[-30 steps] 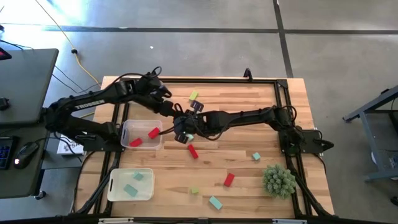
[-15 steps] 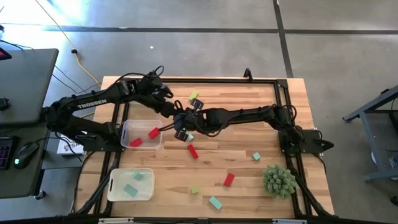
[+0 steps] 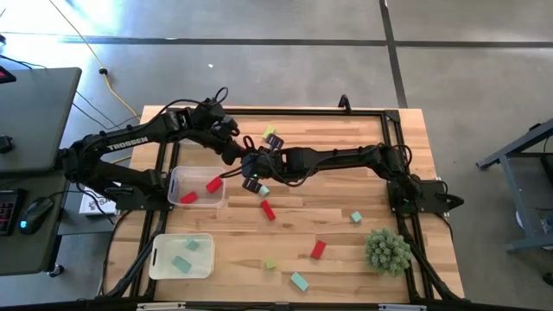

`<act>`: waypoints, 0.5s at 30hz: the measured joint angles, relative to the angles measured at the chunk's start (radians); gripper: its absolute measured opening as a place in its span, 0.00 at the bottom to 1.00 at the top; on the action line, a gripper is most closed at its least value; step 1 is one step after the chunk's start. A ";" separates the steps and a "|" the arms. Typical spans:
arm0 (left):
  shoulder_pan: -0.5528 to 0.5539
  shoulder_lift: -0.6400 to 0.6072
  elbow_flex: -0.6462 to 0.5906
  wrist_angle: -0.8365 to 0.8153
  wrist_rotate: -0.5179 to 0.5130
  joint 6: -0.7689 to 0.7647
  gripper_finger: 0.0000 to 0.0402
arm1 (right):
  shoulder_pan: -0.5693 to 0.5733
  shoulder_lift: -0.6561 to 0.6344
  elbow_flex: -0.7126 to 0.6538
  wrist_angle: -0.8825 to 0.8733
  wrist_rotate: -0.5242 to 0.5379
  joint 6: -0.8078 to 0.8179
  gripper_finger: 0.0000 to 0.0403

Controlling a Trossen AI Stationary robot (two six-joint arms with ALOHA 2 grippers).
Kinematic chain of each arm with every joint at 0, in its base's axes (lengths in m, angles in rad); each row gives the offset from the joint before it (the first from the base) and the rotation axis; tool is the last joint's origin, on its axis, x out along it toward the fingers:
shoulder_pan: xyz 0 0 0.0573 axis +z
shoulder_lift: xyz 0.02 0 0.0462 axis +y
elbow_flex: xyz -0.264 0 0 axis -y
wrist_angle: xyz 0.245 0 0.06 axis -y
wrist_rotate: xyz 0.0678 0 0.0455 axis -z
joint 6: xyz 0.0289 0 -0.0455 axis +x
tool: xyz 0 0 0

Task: Sort & place blocks by color
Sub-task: Put the red block into the transparent bin

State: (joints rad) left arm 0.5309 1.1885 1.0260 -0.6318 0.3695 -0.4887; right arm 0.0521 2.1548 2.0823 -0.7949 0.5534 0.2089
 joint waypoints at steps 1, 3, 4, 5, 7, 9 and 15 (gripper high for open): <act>0.000 0.000 0.000 0.000 0.000 0.006 0.10 | 0.000 0.000 0.000 0.000 0.000 0.000 0.23; 0.000 0.000 0.000 0.000 0.001 0.025 0.10 | 0.000 0.000 0.000 0.001 0.000 0.000 0.25; 0.000 0.000 0.000 -0.001 0.002 0.036 0.10 | 0.000 0.000 0.000 0.001 0.000 0.003 0.28; 0.000 0.000 0.000 -0.002 0.004 0.051 0.09 | 0.000 0.000 0.000 0.002 -0.003 0.014 0.31; -0.002 -0.001 0.000 -0.013 0.011 0.082 0.09 | 0.000 0.000 0.000 0.009 -0.013 0.044 0.40; -0.003 -0.003 0.000 -0.037 0.011 0.114 0.09 | 0.001 0.000 0.000 0.011 -0.019 0.067 0.48; -0.002 -0.003 0.000 -0.156 -0.048 0.192 0.09 | 0.012 0.000 0.000 0.007 -0.076 0.138 0.58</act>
State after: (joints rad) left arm 0.5289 1.1851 1.0263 -0.7881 0.3214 -0.2972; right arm 0.0640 2.1548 2.0827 -0.7876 0.4769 0.3470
